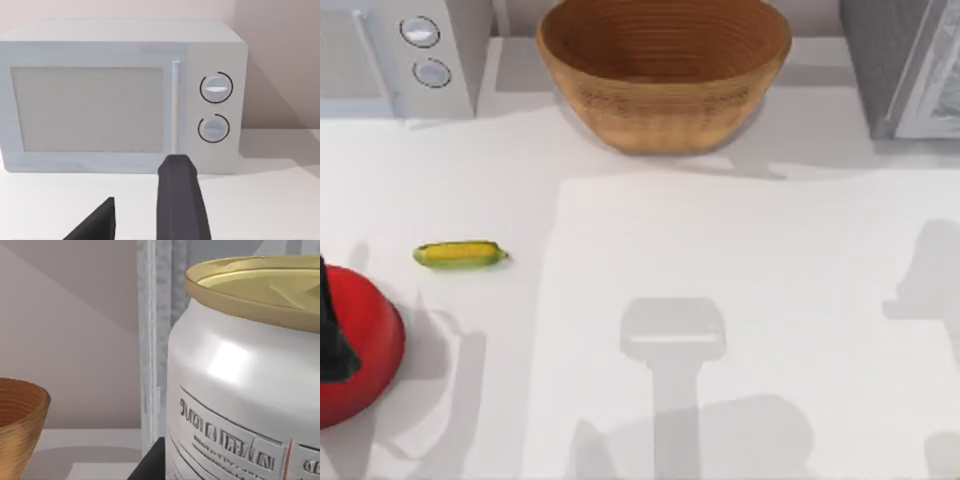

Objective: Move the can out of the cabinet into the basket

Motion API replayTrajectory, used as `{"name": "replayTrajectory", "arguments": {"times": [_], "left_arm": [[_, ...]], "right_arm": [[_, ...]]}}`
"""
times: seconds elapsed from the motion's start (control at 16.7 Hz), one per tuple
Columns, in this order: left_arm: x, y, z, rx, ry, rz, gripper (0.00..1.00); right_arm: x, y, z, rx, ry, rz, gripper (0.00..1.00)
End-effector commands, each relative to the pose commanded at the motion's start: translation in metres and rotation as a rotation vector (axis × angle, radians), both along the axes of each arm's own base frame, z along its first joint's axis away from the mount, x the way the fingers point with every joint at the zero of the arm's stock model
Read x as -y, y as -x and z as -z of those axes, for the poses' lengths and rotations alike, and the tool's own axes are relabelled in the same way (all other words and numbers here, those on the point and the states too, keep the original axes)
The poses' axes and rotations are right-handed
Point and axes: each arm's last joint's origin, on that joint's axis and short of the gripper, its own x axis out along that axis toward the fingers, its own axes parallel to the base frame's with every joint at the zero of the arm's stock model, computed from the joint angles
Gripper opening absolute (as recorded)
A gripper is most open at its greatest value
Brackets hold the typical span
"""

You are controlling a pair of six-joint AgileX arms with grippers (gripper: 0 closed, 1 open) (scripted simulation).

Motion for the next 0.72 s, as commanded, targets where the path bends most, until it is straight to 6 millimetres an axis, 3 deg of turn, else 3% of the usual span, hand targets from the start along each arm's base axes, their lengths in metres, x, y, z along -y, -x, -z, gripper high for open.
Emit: {"name": "replayTrajectory", "arguments": {"times": [0.18,0.42,0.54,0.72], "left_arm": [[0.0,0.0,0.0,0.0,0.0,0.0,1.0],[0.0,0.0,0.0,0.0,0.0,0.0,1.0],[0.0,0.0,0.0,0.0,0.0,0.0,1.0],[0.0,0.0,0.0,0.0,0.0,0.0,1.0]], "right_arm": [[-0.017,-0.038,-0.05,0.003,-0.003,-0.002,0.0],[-0.065,-0.121,-0.093,-0.014,-0.003,-0.009,0.0],[-0.101,-0.167,-0.097,-0.025,0.0,-0.012,0.0],[-0.163,-0.229,-0.079,-0.043,0.005,-0.016,0.0]]}}
